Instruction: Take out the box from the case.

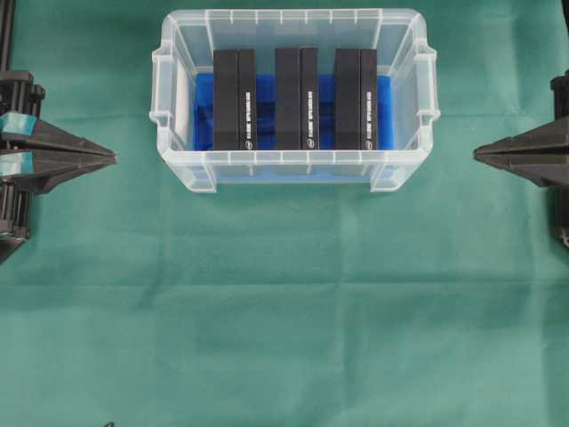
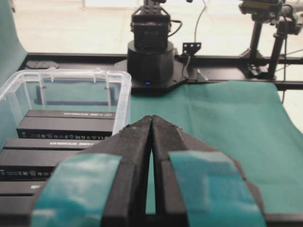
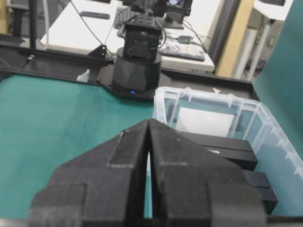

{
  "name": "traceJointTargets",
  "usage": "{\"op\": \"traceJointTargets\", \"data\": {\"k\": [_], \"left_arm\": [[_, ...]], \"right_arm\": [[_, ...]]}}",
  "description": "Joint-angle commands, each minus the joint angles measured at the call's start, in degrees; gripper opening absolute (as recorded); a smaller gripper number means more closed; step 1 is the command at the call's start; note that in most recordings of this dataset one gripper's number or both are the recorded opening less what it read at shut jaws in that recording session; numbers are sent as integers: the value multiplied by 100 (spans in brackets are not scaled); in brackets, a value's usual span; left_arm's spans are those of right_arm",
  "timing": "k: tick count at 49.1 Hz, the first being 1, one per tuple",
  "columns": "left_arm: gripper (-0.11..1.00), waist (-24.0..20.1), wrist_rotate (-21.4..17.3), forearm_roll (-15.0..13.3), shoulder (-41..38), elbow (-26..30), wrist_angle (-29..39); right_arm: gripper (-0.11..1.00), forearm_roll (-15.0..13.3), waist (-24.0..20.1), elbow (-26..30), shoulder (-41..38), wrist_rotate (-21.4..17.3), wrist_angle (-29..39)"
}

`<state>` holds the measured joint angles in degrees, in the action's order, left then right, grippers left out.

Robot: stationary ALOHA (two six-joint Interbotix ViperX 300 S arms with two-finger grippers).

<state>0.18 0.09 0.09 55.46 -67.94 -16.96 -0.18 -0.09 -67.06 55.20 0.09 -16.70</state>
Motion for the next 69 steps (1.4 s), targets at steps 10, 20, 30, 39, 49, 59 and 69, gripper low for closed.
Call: {"op": "traceJointTargets", "data": {"k": [10, 20, 30, 39, 49, 59, 69], "left_arm": [[-1, 62, 26, 185, -35, 316, 0], [-1, 79, 193, 176, -18, 501, 114], [-1, 132, 290, 185, -9, 1178, 817], [-1, 132, 281, 185, -44, 1872, 1626], [-1, 141, 281, 185, -105, 2391, 2268], [-1, 158, 308, 185, -141, 2505, 2566], [-1, 185, 703, 185, -167, 2628, 3463]], "right_arm": [[-1, 35, 0, 360, -272, -185, 633], [-1, 35, -9, 826, -211, -404, 1283], [-1, 35, 0, 1617, -229, -527, 2048], [-1, 35, -9, 2303, -352, -527, 2505], [-1, 35, 0, 2751, -545, -545, 2856], [-1, 35, -9, 2821, -554, -554, 3349], [-1, 26, -9, 3050, -536, -984, 4632]]}}
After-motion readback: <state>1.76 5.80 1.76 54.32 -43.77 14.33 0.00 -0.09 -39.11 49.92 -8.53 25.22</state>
